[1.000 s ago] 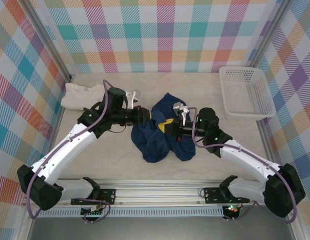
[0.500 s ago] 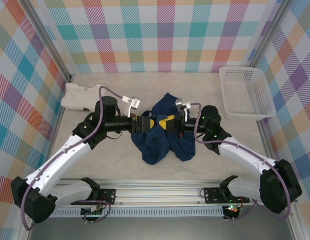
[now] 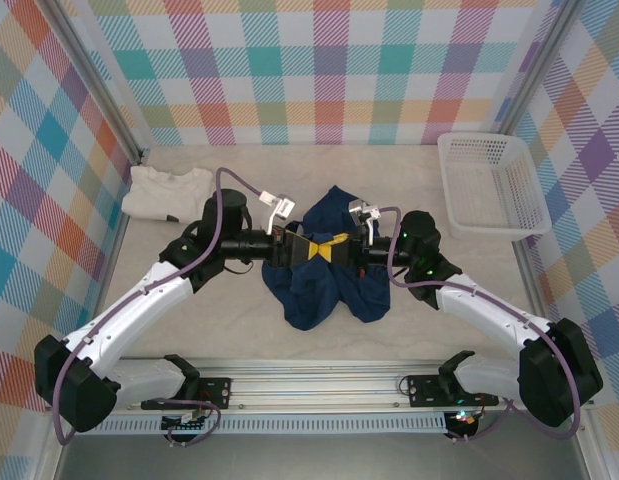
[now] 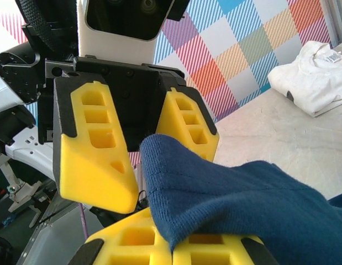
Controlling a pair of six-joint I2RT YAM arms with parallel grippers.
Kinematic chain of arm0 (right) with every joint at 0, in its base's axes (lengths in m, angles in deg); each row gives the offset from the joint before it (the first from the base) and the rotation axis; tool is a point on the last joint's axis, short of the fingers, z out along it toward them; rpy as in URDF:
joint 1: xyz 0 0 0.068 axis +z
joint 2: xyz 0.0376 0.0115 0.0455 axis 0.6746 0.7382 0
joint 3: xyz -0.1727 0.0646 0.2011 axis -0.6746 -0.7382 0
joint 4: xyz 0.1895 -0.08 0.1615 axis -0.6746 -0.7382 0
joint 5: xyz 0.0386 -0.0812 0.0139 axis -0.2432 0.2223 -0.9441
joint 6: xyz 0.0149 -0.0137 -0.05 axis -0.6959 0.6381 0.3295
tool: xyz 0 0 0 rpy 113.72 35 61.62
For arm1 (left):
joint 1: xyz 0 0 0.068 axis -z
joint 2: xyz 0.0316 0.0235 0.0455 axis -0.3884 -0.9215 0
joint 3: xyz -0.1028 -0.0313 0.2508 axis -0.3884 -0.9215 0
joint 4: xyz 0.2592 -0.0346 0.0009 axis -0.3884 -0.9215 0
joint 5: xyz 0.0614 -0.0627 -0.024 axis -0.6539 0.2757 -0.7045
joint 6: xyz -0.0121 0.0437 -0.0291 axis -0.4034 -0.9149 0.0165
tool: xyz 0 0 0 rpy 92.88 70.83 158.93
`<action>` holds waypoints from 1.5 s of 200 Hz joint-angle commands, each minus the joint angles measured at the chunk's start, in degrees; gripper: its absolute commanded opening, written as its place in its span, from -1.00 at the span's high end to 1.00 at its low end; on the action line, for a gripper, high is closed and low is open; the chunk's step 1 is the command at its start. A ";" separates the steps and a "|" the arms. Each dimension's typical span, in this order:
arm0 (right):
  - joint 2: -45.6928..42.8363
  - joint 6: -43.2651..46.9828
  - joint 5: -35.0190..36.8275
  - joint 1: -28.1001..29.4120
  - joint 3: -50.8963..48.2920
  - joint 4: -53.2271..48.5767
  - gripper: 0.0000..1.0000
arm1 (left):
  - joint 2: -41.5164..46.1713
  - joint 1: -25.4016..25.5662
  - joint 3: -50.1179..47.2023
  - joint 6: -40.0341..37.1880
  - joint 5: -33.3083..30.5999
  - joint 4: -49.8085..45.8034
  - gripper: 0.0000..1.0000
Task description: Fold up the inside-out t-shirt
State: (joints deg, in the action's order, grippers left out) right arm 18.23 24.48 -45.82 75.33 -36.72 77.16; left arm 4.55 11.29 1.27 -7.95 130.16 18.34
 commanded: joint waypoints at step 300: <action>1.75 17.03 20.36 7.17 6.77 -24.95 0.92 | -4.41 3.57 15.94 -0.49 -19.87 -16.17 1.00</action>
State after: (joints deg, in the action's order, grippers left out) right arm 21.21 46.60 -26.24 83.00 -29.05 47.02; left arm 0.48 14.25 16.09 -4.52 117.42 0.72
